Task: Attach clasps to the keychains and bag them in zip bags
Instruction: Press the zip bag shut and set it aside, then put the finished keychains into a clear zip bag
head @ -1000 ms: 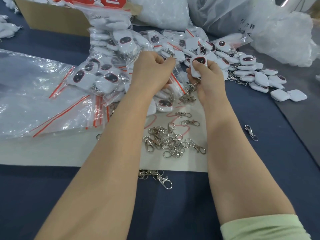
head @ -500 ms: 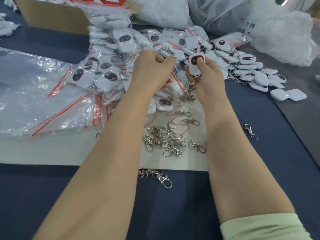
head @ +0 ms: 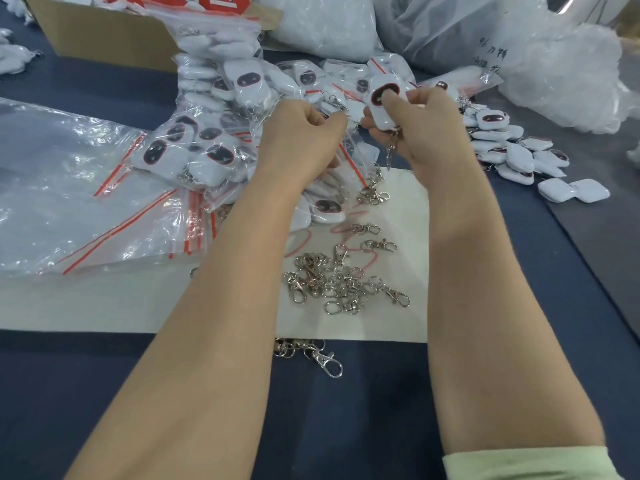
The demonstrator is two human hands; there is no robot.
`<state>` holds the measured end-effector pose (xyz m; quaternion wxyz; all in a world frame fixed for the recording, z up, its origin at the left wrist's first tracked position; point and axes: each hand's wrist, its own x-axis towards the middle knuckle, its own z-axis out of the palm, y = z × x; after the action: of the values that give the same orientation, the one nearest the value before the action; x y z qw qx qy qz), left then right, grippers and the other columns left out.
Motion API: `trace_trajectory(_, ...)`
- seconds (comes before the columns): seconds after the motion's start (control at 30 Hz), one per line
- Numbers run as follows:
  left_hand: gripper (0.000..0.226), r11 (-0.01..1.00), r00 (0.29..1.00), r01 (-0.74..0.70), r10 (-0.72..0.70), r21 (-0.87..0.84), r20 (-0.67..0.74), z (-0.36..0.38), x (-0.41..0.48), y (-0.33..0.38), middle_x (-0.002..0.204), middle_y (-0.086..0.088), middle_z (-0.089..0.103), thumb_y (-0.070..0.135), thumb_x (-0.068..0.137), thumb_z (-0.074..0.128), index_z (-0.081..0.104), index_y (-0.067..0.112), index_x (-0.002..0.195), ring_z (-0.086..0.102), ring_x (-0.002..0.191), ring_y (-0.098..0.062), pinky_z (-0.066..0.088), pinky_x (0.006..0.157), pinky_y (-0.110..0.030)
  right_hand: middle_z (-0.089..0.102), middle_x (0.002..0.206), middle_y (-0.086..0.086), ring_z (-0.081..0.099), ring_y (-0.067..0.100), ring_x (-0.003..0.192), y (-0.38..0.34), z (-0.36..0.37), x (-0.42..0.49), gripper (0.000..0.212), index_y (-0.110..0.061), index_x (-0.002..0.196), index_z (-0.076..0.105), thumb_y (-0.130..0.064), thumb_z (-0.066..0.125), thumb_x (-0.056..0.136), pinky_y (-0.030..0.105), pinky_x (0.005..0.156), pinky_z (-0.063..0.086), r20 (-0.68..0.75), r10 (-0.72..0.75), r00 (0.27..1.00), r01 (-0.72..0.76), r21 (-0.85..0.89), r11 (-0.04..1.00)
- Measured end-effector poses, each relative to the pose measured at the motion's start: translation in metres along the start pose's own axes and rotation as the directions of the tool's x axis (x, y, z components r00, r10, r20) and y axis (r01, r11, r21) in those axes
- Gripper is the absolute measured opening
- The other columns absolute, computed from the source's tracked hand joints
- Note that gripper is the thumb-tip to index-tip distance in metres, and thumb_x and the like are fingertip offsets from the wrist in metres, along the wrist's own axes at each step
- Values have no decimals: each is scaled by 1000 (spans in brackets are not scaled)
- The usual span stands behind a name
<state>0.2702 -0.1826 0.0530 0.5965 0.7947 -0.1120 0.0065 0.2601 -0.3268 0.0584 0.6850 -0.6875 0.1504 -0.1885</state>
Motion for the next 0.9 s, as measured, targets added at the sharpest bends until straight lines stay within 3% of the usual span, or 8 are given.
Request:
trace_trajectory(0.2, 31, 1000, 997, -5, 7, 26, -76, -4, 2, 7, 37, 5, 55, 25, 85, 55, 47, 16, 57, 59, 47, -10, 49, 61, -24, 64, 66, 3, 68, 22, 61, -36, -7, -17, 30, -17, 69, 52, -28, 78, 78, 31, 70, 60, 163, 25, 986, 78, -593, 802)
trace_trajectory(0.3, 35, 1000, 996, -26, 28, 16, -87, -5, 0, 13, 38, 4, 55, 23, 84, 55, 45, 16, 52, 67, 62, -23, 54, 63, -32, 66, 68, 10, 60, 16, 55, -37, 5, -22, 21, -5, 73, 64, -23, 70, 82, 30, 67, 58, 267, 37, 963, 167, -698, 696)
trace_trajectory(0.43, 32, 994, 982, -104, 108, 34, -157, -13, 0, 23, 71, -29, 64, 23, 81, 56, 58, -3, 63, 65, 70, -38, 57, 68, -45, 67, 80, 12, 55, 9, 63, -42, 11, -29, 20, -8, 100, 73, -9, 56, 90, 27, 71, 55, 436, 47, 899, 269, -632, 727)
trace_trajectory(0.53, 31, 988, 970, -150, 143, -24, -195, -16, -6, 32, 56, -17, 64, 18, 81, 56, 56, -1, 56, 67, 59, -29, 58, 66, -41, 67, 82, 5, 50, 5, 62, -47, 10, -32, 24, -22, 93, 74, -10, 53, 88, 21, 73, 48, 446, -68, 892, 373, -645, 667)
trace_trajectory(0.63, 30, 945, 968, -159, 93, -286, -231, -20, -7, 37, 48, -1, 62, 6, 85, 56, 57, 7, 55, 66, 52, -20, 58, 58, -33, 53, 81, 3, 44, 6, 65, -50, 9, -30, 34, -12, 96, 73, -41, 55, 94, 8, 70, 45, 311, -220, 924, 370, -592, 716)
trace_trajectory(0.7, 17, 875, 975, -144, 46, -462, -218, -23, -6, 41, 58, -6, 63, 0, 86, 56, 59, -4, 70, 64, 55, -19, 54, 57, -28, 59, 90, -3, 57, 8, 80, -51, 5, -31, 43, -14, 100, 70, -54, 56, 90, 30, 91, 55, 351, -96, 932, 263, -469, 843)
trace_trajectory(0.8, 13, 807, 988, -93, 1, -583, -157, -23, -8, 45, 82, -19, 63, 3, 90, 57, 59, -9, 91, 66, 73, -24, 59, 68, -36, 61, 94, 10, 60, 19, 85, -47, 8, -33, 30, -3, 98, 63, -32, 65, 91, 48, 89, 55, 433, -107, 895, 296, -398, 868)
trace_trajectory(0.9, 26, 890, 970, -164, 67, -425, -233, -26, -6, 38, 74, -9, 63, 23, 95, 55, 58, 1, 80, 65, 70, -19, 56, 72, -32, 55, 87, 16, 56, 22, 82, -44, 13, -33, 19, -8, 78, 56, -17, 64, 92, 44, 86, 57, 347, -227, 910, 322, -248, 914)
